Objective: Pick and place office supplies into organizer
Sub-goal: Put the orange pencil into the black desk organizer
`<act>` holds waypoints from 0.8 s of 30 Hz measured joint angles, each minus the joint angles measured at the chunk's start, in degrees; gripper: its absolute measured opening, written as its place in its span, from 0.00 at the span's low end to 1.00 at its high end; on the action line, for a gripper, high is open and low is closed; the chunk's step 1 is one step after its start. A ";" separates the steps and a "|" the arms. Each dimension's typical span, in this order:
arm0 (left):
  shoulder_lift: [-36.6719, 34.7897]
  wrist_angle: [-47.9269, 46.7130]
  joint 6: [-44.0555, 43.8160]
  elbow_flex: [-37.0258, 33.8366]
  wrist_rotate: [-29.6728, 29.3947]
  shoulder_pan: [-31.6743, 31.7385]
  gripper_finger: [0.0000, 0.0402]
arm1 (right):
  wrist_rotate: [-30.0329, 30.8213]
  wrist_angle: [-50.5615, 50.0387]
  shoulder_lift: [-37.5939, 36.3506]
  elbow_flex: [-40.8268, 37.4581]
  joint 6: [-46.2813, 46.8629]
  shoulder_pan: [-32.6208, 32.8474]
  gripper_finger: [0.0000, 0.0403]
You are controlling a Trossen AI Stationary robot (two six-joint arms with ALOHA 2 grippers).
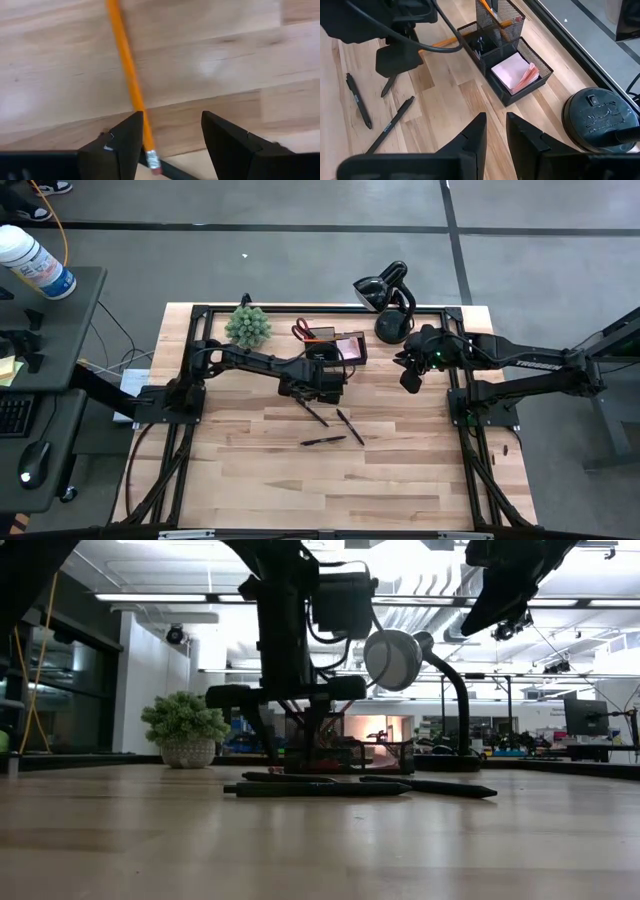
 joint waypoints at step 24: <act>0.21 -3.07 1.01 -0.63 -0.34 0.28 0.47 | 0.00 0.00 0.00 0.00 0.02 0.00 0.17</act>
